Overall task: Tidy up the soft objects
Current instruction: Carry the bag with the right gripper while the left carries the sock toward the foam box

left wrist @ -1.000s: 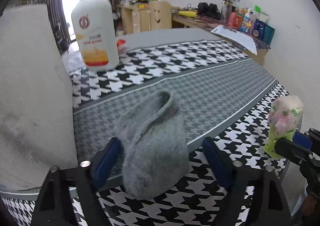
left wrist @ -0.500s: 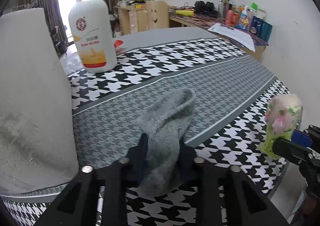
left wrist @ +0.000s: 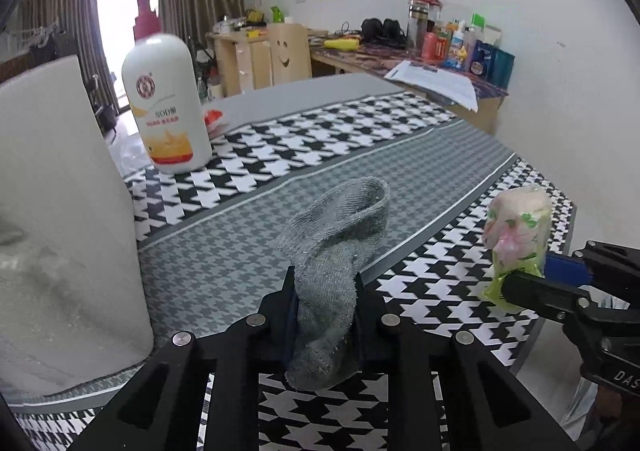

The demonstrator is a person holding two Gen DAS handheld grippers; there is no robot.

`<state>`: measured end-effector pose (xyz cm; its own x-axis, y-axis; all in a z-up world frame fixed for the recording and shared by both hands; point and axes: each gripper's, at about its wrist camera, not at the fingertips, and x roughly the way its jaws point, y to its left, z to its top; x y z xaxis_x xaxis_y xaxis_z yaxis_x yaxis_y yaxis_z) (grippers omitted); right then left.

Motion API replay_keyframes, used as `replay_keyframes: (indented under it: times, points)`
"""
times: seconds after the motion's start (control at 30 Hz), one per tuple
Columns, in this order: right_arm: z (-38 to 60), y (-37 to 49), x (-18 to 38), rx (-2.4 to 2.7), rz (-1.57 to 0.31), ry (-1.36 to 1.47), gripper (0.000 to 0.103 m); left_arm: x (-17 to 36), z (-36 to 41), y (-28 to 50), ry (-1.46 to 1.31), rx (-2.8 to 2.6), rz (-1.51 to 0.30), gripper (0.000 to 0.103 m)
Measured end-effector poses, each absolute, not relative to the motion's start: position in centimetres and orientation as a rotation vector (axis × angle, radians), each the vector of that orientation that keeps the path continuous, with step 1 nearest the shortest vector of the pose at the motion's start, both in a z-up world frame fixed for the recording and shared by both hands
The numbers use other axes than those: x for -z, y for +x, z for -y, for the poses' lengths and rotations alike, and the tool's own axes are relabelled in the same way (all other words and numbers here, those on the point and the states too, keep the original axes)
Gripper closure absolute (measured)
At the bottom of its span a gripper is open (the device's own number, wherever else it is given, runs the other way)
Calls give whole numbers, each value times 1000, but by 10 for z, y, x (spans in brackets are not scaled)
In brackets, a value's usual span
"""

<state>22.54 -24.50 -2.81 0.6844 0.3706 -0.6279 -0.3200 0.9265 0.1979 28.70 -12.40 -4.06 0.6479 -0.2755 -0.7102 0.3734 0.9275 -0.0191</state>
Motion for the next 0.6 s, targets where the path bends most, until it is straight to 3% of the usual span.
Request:
replay_keyframes:
  times: [0.6]
  points:
    - [235, 197, 0, -411, -621, 58, 75, -7, 112, 240, 114, 331, -613, 80]
